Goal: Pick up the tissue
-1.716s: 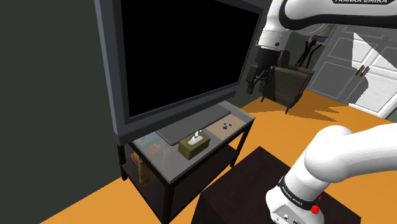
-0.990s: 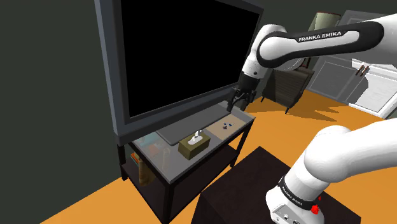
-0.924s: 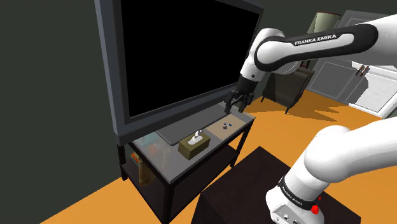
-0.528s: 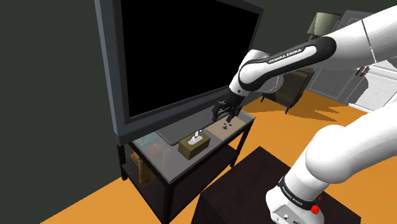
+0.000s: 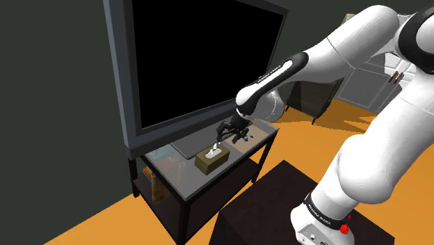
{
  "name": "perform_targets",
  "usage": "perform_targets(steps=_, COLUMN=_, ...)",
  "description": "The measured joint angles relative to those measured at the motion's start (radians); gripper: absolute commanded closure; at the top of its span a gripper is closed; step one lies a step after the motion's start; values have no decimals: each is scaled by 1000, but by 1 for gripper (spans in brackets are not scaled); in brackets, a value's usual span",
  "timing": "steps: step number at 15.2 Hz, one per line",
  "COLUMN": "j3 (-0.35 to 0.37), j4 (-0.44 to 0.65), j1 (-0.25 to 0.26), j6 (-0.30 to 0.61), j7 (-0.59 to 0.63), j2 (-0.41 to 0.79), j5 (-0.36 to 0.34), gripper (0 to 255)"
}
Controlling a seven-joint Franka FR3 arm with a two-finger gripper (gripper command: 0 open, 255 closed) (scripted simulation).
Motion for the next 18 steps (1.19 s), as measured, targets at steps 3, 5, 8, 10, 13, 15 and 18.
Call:
perform_targets(steps=3, j3=11, j4=89, j1=43, j6=93, j7=-205, j2=163, j5=293, gripper=0)
perform_targets(steps=5, j3=42, j4=152, j1=27, j6=125, j7=-347, j2=248, j5=478, gripper=0)
perform_targets(steps=8, j3=87, j4=240, j1=-6, j6=153, j7=-513, j2=358, j5=678, gripper=0)
perform_targets(steps=10, j3=108, j4=269, j1=-18, j6=166, j7=-591, j2=402, j5=764, gripper=0)
perform_targets(steps=13, j3=123, j4=303, j1=-35, j6=173, j7=-690, j2=454, j5=858, gripper=0)
perform_targets(steps=15, j3=128, j4=318, j1=-39, j6=176, j7=-726, j2=474, j5=892, gripper=0)
perform_targets(steps=18, j3=132, j4=323, j1=-37, j6=174, j7=-738, j2=477, j5=905, gripper=255)
